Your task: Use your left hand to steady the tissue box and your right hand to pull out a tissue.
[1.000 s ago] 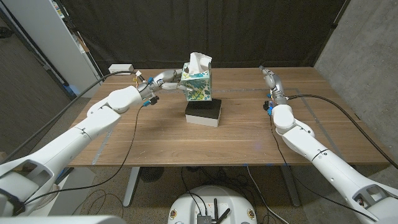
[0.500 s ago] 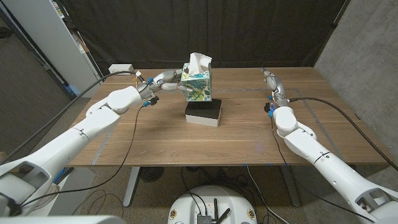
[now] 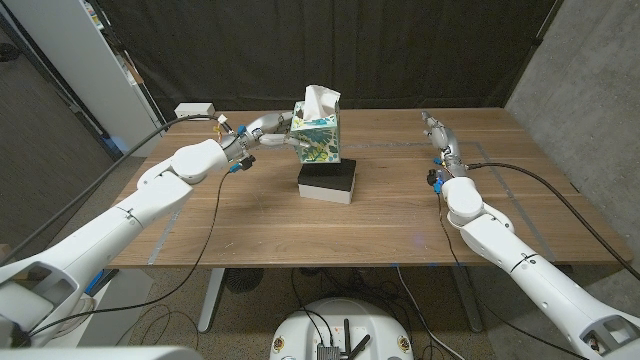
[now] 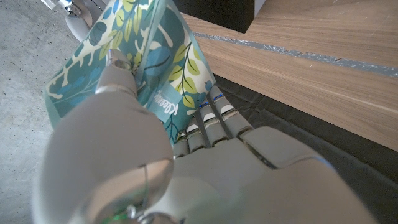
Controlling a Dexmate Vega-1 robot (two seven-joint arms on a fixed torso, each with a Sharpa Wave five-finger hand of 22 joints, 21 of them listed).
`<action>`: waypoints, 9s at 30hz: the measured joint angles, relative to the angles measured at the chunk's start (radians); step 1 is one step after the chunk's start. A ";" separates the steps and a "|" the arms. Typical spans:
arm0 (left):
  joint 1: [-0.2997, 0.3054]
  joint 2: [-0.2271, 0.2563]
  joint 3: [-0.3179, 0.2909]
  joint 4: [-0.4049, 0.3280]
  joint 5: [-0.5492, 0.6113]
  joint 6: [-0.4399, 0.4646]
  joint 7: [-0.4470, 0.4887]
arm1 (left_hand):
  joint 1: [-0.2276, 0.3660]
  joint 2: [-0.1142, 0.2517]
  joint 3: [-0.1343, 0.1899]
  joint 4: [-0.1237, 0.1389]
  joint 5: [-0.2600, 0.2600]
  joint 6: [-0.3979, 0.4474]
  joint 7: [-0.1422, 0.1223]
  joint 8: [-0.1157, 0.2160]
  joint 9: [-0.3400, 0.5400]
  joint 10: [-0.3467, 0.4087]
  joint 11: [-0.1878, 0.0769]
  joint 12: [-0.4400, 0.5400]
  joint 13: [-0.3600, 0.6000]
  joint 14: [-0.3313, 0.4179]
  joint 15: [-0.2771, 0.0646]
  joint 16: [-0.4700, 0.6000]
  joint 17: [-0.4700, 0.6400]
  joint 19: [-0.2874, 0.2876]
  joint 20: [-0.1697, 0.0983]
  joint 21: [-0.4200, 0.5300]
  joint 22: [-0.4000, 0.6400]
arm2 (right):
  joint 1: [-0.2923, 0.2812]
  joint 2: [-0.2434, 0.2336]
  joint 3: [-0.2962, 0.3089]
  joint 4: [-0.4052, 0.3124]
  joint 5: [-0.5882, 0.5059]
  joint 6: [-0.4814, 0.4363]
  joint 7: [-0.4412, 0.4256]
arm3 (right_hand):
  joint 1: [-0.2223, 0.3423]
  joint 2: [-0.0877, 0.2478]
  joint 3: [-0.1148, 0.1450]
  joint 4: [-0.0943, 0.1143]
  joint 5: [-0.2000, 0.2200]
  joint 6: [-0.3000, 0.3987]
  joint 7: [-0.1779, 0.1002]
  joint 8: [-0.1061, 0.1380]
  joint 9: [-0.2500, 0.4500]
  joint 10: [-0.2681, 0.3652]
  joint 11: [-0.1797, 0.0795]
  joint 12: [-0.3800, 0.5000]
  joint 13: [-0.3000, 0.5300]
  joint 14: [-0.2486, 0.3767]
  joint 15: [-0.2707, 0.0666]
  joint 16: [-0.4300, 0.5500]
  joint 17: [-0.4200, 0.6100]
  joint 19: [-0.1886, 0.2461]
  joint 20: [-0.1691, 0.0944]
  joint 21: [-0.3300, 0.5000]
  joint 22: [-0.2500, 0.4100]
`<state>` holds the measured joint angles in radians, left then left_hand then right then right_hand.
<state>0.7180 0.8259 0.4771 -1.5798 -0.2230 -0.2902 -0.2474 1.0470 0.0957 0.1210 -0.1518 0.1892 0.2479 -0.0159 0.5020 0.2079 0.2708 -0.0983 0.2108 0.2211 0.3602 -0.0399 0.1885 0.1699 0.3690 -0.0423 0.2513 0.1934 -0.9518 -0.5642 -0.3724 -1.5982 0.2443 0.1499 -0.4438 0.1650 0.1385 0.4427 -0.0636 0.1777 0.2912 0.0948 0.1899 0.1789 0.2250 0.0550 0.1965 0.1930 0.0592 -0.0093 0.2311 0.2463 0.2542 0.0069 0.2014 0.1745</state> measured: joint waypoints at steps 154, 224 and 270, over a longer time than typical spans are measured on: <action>-0.045 -0.043 0.045 0.041 0.009 -0.013 -0.037 | -0.014 -0.004 0.020 -0.004 -0.005 0.000 0.000 -0.022 0.004 -0.018 -0.011 -0.004 0.000 -0.021 -0.003 -0.004 0.000 -0.009 -0.002 0.000 0.000 | -0.332 -0.121 0.297 -0.708 0.290 -0.318 -0.037 | -0.029 -0.013 0.048 0.101 0.004 -0.079 0.000 -0.004 -0.002 -0.077 0.002 0.000 -0.007 -0.061 -0.003 0.004 0.035 -0.009 -0.044 0.000 -0.002; -0.101 -0.083 0.063 0.140 0.011 -0.059 -0.071 | -0.024 -0.003 0.030 -0.003 -0.004 0.000 0.000 -0.030 0.003 -0.020 -0.012 -0.003 0.005 -0.021 -0.003 -0.004 0.000 -0.010 0.000 0.000 0.000 | -0.111 -0.346 -0.065 -0.785 -0.677 -0.845 -0.117 | -0.023 -0.018 0.082 0.128 0.012 -0.080 -0.056 0.000 -0.002 -0.073 -0.051 0.000 -0.007 -0.058 -0.023 0.010 0.041 -0.008 -0.044 0.000 -0.002; -0.107 -0.081 0.069 0.130 0.020 -0.053 -0.065 | -0.028 -0.008 0.033 -0.006 -0.005 0.000 0.000 -0.030 0.004 -0.019 -0.012 -0.003 0.004 -0.021 -0.003 -0.004 0.000 -0.019 -0.002 -0.008 -0.001 | -0.120 -0.196 -0.156 -0.706 -1.169 -0.851 -0.015 | -0.013 -0.008 0.079 0.087 0.003 -0.007 -0.116 0.017 0.005 -0.021 -0.078 0.008 0.000 0.075 -0.028 0.074 0.049 0.076 0.034 0.023 0.005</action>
<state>0.6109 0.7450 0.5458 -1.4494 -0.2032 -0.3434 -0.3125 1.0193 0.0882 0.1538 -0.1579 0.1845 0.2477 -0.0161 0.4722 0.2119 0.2513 -0.1104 0.2073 0.2255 0.3394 -0.0431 0.1849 0.1697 0.3496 -0.0441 0.2437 0.1928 -1.0717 -0.7603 -0.5287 -2.3042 -0.9245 -0.7007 -0.4593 0.1523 0.1306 0.5214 0.0232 0.1811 0.2838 -0.0211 0.2073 0.1842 0.2041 -0.0234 0.2040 0.1934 0.1339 -0.0373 0.3047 0.2951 0.3304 0.0412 0.2247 0.1794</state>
